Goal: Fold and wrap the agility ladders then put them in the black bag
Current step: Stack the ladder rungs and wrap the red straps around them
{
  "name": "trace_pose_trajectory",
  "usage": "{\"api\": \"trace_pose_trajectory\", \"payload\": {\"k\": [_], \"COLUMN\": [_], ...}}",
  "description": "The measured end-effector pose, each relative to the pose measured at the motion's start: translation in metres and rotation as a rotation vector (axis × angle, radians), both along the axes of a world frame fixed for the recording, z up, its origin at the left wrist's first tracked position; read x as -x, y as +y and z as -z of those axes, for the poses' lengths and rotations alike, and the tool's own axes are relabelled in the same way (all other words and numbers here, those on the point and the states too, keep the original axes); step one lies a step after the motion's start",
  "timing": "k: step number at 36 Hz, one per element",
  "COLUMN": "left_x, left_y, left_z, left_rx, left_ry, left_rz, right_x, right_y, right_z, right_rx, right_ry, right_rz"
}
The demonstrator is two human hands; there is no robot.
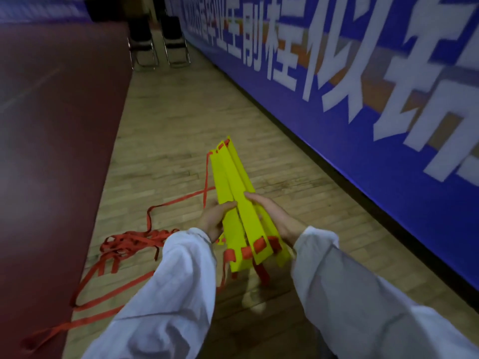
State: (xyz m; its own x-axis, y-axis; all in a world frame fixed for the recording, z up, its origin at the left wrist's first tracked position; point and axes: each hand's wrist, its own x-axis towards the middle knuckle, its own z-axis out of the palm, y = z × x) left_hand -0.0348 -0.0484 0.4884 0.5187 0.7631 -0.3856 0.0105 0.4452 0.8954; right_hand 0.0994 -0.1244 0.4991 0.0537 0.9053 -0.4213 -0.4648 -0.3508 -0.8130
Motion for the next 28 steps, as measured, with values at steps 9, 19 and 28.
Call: {"api": "trace_pose_trajectory", "payload": {"k": [9,19,28], "left_x": [0.013,-0.002,-0.016], "left_y": [-0.03,-0.041,-0.032], "left_z": [-0.061,-0.092,-0.078], "left_rx": [-0.378,-0.545,-0.667], "left_ry": [0.201,0.211,0.295], "left_rz": [-0.127,-0.129,0.007], "right_x": [0.022,0.023,0.022], "right_y": [-0.024,-0.03,-0.027], "right_z": [-0.03,-0.04,-0.04], "right_rx": [0.011,-0.037,-0.054], "right_ry": [-0.243,-0.274,-0.525], "right_rz": [0.117,0.224,0.228]}}
